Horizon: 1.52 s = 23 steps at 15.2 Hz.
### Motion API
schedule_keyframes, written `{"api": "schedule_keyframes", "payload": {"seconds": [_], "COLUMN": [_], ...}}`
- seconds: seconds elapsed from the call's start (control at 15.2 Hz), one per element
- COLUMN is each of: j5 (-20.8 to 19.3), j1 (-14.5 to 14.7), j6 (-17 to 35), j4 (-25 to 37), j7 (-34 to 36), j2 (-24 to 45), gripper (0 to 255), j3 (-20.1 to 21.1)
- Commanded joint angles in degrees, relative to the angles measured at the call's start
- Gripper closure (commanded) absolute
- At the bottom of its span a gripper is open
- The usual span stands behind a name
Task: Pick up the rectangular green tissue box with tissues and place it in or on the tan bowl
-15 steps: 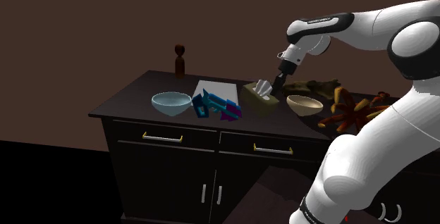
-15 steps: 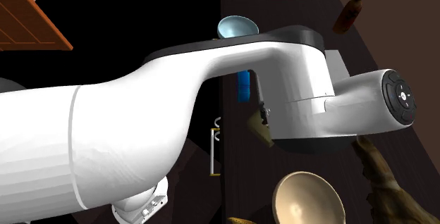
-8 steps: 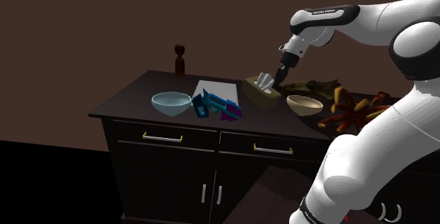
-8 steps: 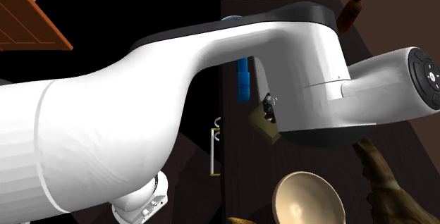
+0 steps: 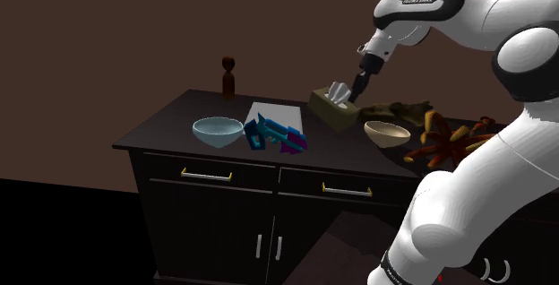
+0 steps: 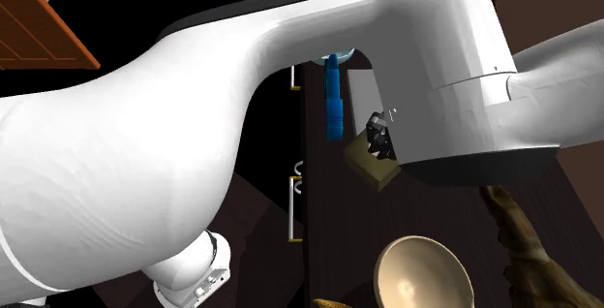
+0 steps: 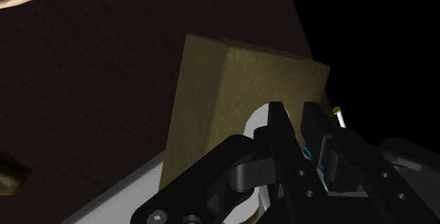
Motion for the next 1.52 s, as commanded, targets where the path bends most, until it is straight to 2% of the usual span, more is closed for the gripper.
{"api": "schedule_keyframes", "payload": {"seconds": [0.0,0.59,0.86,1.12,1.32,1.45], "j5": [0.2,1.5,1.0,2.0,4.8,9.1], "j1": [0.2,1.0,-0.1,-0.7,-1.5,-3.9], "j6": [-1.4,-7.9,-12.3,-17.1,-21.4,-25.1], "j4": [1.6,9.7,14.2,20.1,25.7,30.3], "j7": [0.4,1.5,-4.1,-11.2,-18.5,-25.3], "j2": [0.2,2.1,3.9,8.0,13.9,20.5], "gripper": [255,255,255,255,255,255], "j3": [0.1,-0.4,-5.4,-12.1,-19.2,-24.6]}}
